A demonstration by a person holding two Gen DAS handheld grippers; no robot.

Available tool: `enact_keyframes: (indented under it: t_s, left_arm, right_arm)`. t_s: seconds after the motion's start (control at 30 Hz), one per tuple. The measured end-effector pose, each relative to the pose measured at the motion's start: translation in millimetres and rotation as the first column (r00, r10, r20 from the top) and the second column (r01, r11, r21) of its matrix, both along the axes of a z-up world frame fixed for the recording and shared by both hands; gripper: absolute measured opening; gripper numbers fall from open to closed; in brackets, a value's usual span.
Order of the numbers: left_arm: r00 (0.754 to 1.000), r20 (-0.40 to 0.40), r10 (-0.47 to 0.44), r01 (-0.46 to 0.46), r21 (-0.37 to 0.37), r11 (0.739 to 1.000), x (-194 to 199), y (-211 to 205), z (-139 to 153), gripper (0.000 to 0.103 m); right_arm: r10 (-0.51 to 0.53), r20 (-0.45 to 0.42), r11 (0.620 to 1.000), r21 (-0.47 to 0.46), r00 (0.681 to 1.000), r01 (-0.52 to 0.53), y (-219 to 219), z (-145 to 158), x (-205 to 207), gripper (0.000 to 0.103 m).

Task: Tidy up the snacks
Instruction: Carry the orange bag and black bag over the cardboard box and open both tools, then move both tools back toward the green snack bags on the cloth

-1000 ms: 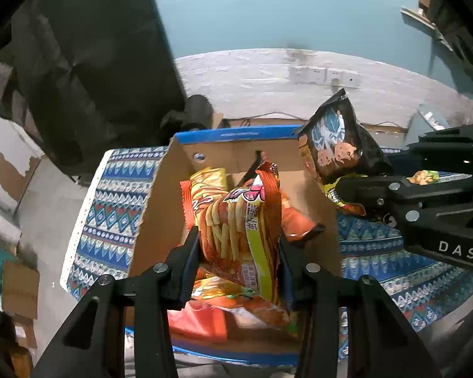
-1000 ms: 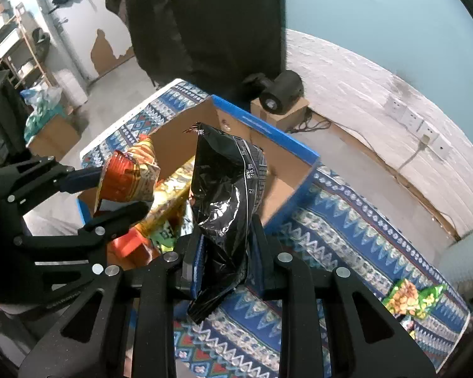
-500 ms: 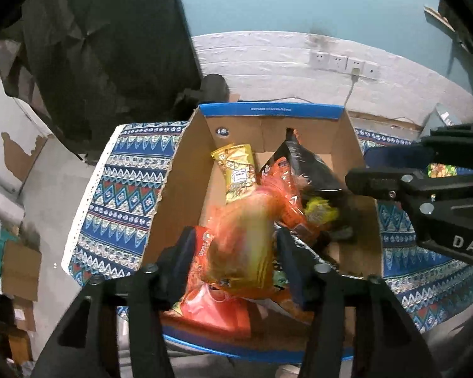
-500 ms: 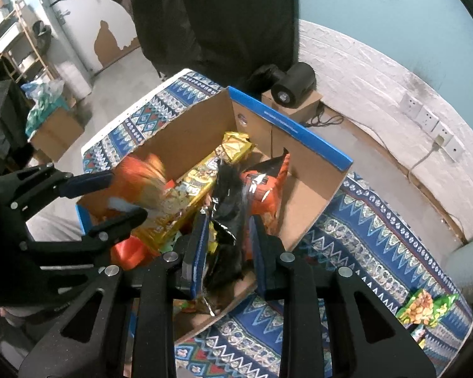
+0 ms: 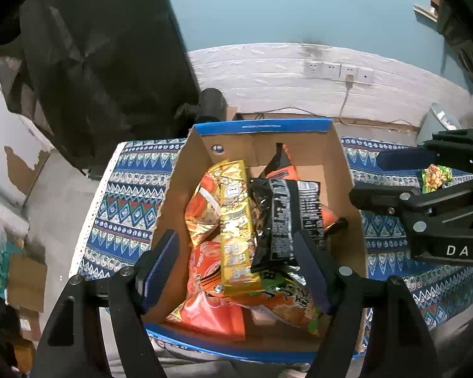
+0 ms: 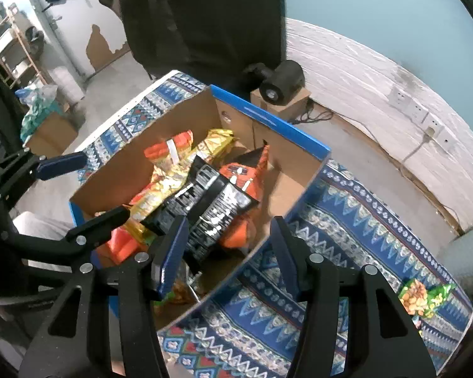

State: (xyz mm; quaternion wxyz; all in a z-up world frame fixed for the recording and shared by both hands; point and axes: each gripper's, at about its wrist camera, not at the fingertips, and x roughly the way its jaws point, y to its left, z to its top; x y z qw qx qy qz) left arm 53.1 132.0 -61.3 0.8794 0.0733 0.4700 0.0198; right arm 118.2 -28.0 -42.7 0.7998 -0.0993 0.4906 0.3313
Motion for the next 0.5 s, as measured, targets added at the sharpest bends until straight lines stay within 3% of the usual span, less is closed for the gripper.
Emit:
enact_keyframes:
  t_s: [0.5]
  left_arm:
    - [0.996,0.011,-0.09,0.09,0.019,0.996,-1.2,-44.9,5.9,0.078]
  right_arm:
    - [-0.042,0.047,0.999,-0.015,0.998,0.043,-49.1,15.3,-13.1,0.065]
